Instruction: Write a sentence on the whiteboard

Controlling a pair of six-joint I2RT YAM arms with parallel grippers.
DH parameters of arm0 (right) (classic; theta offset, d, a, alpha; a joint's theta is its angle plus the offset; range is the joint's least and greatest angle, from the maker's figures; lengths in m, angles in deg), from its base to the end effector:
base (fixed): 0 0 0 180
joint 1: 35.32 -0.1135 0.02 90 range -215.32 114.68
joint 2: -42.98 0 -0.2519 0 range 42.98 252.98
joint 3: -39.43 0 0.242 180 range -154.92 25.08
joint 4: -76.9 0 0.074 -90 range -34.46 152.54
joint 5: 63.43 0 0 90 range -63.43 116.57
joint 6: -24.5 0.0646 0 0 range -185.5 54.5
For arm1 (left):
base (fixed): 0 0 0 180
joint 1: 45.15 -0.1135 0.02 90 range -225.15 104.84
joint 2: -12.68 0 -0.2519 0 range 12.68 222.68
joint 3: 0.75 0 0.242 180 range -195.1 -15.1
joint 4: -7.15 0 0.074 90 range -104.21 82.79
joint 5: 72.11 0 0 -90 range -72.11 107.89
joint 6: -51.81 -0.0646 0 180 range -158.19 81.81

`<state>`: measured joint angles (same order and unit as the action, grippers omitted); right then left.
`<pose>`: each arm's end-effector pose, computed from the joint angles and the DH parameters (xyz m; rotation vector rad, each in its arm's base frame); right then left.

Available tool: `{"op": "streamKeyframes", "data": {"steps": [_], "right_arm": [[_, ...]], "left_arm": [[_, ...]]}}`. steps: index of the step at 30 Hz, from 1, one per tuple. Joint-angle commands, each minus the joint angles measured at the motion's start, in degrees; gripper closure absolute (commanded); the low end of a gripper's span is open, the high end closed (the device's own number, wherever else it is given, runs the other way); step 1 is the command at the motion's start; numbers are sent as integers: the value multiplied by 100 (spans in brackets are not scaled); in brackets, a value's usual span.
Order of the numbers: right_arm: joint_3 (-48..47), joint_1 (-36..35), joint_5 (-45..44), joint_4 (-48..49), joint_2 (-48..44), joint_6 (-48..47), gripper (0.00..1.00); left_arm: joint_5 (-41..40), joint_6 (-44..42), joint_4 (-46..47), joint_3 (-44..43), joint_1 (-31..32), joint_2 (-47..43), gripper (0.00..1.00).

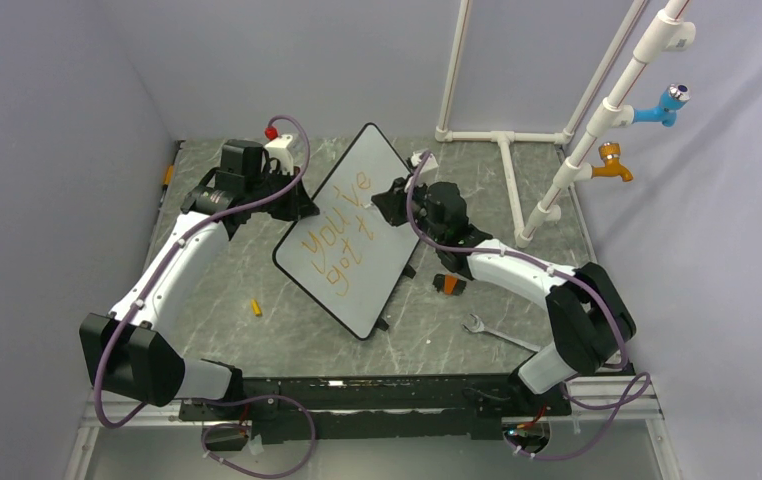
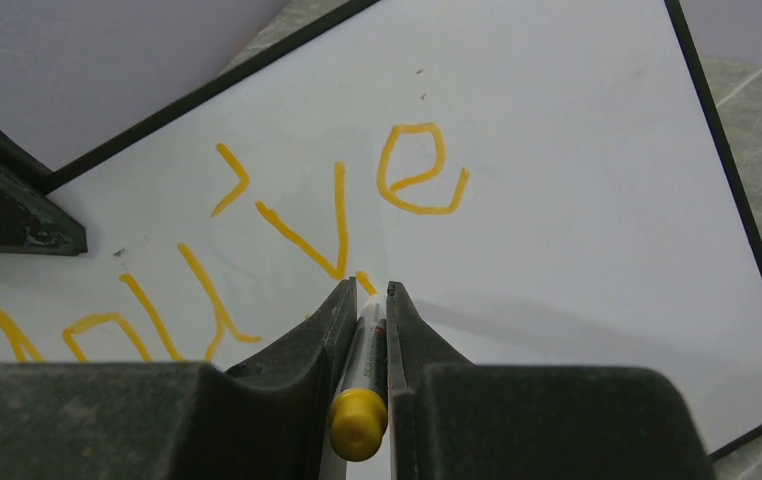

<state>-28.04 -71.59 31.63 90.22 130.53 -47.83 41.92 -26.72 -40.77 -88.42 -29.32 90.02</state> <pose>0.2981 0.2258 0.2658 -0.3503 1.7142 0.7733 0.2894 -0.1094 0.3215 0.3205 2.2350 -0.7252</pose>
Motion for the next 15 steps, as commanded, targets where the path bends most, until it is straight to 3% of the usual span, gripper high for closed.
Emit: {"op": "streamKeyframes", "data": {"steps": [1, 15], "right_arm": [[233, -3, 118, 189, -108, 120, 100], [953, 2, 74, 161, -506, 241, 100]], "left_arm": [[-865, -918, 6, 37, 7, -48, 100], [-835, -909, 18, 27, 7, -35, 100]]}}
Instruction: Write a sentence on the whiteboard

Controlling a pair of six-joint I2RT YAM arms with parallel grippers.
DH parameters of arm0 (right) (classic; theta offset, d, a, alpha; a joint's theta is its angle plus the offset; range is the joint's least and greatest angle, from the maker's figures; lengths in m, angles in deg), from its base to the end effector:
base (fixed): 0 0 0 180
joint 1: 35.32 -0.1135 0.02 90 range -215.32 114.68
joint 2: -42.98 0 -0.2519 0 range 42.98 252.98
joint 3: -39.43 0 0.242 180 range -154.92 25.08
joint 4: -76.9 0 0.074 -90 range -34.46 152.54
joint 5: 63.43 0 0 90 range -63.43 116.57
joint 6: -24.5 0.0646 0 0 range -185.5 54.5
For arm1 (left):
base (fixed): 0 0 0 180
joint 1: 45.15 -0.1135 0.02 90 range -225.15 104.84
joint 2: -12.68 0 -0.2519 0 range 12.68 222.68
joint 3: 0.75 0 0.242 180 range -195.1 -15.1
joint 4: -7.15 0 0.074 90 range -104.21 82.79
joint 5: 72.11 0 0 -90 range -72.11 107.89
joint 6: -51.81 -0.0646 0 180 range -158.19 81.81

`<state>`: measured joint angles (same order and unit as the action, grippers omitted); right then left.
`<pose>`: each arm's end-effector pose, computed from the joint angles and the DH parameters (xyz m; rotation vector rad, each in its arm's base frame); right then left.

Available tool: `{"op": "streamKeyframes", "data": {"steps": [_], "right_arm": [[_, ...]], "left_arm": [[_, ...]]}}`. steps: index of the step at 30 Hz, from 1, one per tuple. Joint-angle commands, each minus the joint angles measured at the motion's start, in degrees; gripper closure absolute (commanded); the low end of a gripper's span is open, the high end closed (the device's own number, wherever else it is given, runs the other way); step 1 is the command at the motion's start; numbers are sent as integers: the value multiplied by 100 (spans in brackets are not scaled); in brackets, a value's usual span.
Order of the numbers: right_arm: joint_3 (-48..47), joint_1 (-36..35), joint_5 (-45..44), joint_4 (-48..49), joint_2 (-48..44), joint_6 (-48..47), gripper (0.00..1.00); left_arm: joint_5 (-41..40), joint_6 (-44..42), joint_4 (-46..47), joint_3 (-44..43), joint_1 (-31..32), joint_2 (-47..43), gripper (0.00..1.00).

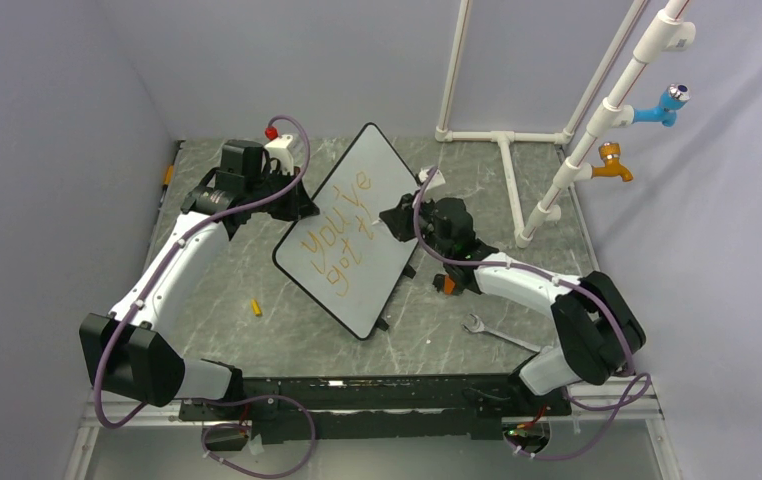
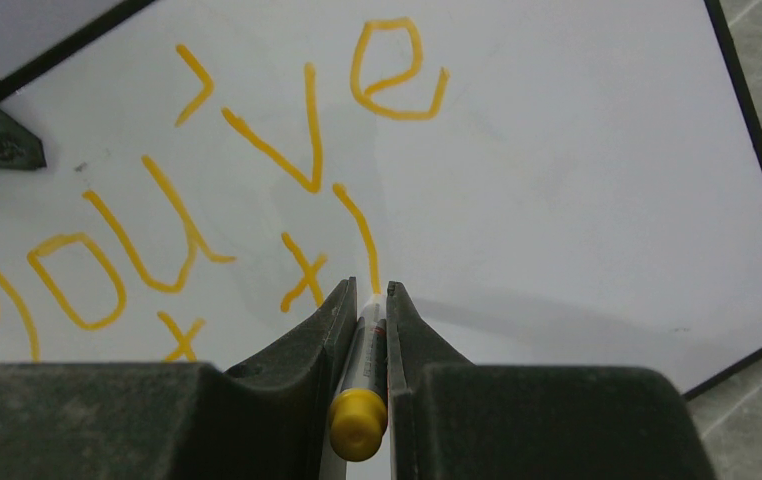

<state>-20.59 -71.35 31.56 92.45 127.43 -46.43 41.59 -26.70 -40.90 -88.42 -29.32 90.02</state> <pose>0.2819 0.2120 0.2428 -0.3297 1.7591 0.7771 0.2894 -0.1091 0.3212 0.3165 2.2380 -0.7190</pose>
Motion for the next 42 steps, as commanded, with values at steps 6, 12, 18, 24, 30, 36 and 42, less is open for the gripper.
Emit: {"op": "streamKeyframes", "data": {"steps": [6, 12, 18, 24, 30, 36, 42], "right_arm": [[416, -27, 72, -86, -343, 145, 100], [357, -27, 72, -113, -359, 119, 100], [165, -27, 64, -139, -298, 89, 100], [-62, -29, 55, -135, -206, 73, 100], [-279, -24, -5, -141, -53, 36, 100], [-495, -27, -90, -222, 67, 5, 100], [-687, -29, -143, -282, 170, -75, 100]], "left_arm": [[-797, -909, 37, 37, 6, -44, 100], [-797, -911, 28, 27, 14, -35, 100], [-797, -910, 29, 28, 16, -33, 100], [-805, -919, 19, 26, 16, -35, 100], [-797, -911, 18, 24, 14, -26, 100], [-798, -918, 21, 24, 20, -35, 100], [-797, -919, 20, 21, 22, -33, 100]]}}
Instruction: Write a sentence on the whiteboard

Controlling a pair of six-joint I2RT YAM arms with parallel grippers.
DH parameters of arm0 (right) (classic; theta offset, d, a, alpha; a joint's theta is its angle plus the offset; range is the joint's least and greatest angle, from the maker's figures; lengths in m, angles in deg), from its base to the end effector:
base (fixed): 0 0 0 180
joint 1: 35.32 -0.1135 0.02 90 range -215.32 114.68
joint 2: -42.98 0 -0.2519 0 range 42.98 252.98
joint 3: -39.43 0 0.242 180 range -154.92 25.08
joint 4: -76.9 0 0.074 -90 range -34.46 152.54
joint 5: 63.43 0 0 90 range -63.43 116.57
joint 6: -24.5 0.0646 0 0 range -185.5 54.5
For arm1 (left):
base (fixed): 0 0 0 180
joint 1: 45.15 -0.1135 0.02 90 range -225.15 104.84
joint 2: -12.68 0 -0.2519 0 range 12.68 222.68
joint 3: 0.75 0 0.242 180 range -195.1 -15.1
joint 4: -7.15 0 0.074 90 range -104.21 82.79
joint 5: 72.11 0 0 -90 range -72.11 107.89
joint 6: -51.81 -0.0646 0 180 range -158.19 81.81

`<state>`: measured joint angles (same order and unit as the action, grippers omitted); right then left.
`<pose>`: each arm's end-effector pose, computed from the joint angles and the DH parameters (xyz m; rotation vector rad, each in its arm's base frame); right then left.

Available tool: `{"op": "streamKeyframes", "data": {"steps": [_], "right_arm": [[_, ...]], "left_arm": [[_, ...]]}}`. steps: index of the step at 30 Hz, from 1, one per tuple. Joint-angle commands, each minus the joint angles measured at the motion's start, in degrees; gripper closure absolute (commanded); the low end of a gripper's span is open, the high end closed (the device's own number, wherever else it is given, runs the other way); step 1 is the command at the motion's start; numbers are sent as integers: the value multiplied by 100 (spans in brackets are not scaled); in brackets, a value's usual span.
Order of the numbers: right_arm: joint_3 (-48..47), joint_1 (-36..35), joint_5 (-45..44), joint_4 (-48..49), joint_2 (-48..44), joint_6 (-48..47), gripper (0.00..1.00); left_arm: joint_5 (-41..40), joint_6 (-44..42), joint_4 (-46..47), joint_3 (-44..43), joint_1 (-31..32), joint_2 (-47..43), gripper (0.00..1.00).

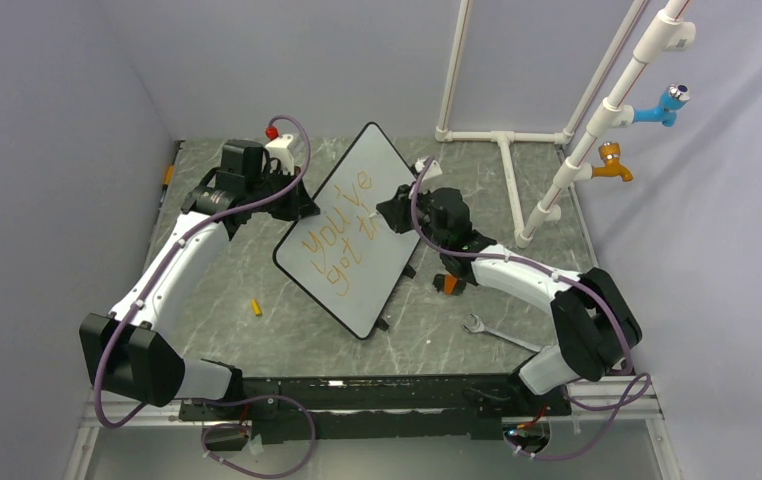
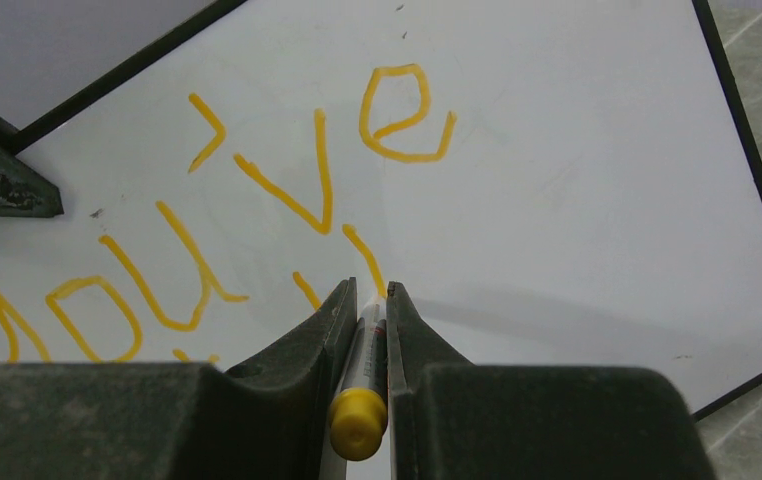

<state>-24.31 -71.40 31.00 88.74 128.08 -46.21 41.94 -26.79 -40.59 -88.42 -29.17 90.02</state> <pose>0.2883 0.2163 0.2534 -0.3210 1.7716 0.7692 0.2893 -0.1102 0.3219 0.3255 2.2313 -0.7264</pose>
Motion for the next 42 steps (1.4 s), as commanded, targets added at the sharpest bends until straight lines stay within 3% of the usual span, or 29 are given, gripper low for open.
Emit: {"op": "streamKeyframes", "data": {"steps": [1, 25, 42], "right_arm": [[-343, -23, -101, 73, 118, -116, 100], [-677, -12, -416, -282, 388, -175, 100], [-216, -14, -372, -280, 286, -31, 100]], "left_arm": [[-832, -909, -11, 20, 6, -32, 100], [-833, -912, -12, 28, 27, -41, 100], [-858, -929, -19, 24, 40, -61, 100]]}}
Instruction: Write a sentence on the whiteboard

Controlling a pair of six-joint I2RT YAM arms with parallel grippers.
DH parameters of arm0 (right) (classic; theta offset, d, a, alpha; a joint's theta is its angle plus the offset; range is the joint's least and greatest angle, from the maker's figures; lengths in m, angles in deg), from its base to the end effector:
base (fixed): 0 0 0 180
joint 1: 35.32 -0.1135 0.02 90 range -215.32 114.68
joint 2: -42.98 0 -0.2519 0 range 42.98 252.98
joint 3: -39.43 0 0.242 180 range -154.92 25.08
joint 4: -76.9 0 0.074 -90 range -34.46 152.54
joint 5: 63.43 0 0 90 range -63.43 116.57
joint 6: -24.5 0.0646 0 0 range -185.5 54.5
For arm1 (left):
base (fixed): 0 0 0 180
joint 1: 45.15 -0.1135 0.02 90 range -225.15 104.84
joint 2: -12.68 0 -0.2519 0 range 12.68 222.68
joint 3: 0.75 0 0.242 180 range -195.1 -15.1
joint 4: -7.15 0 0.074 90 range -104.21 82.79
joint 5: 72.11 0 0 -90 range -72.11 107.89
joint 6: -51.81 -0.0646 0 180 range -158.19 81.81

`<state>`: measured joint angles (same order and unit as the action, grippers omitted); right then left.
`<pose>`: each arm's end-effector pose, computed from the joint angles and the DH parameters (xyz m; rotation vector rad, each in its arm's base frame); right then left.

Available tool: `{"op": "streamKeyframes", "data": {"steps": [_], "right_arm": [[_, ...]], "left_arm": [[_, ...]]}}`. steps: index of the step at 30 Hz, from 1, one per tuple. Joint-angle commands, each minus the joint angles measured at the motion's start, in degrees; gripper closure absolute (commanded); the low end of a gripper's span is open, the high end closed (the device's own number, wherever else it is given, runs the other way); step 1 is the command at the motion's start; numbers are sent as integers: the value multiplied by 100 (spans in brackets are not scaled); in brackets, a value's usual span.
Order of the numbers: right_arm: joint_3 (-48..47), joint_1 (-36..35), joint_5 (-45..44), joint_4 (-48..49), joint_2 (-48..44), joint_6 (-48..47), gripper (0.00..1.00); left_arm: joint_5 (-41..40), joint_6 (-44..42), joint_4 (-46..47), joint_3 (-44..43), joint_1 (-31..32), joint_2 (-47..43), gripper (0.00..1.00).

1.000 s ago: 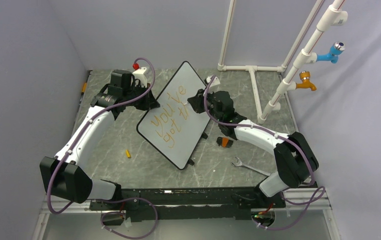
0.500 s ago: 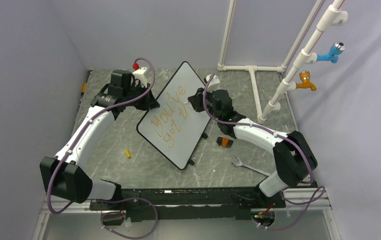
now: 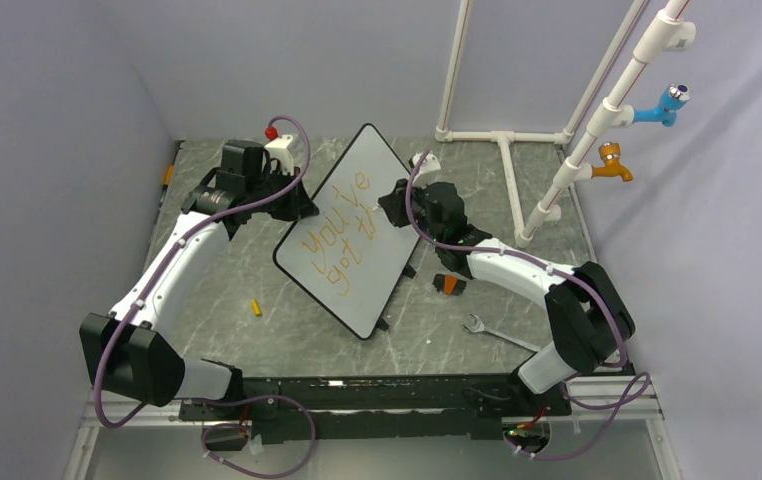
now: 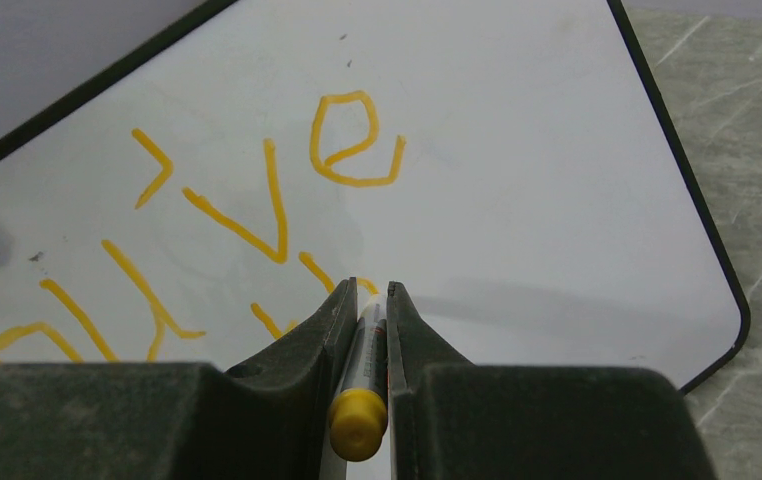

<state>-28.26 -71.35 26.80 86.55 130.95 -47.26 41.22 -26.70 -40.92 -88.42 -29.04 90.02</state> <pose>0.3025 0.2204 0.2558 -0.2826 1.7860 0.6875 0.2891 -0.1101 0.3211 0.3184 2.2389 -0.7144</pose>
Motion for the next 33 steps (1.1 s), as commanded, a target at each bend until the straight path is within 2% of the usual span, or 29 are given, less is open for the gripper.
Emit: {"op": "streamKeyframes", "data": {"steps": [1, 14, 33], "right_arm": [[216, -18, 50, -61, -17, 74, 100], [631, -26, 57, -105, -275, 121, 100], [501, -12, -110, -115, -1182, -214, 100]], "left_arm": [[-786, -938, 14, 16, 31, -61, 100], [-782, -927, 15, 28, 32, -79, 100], [-810, -932, 14, 26, 38, -79, 100]]}}
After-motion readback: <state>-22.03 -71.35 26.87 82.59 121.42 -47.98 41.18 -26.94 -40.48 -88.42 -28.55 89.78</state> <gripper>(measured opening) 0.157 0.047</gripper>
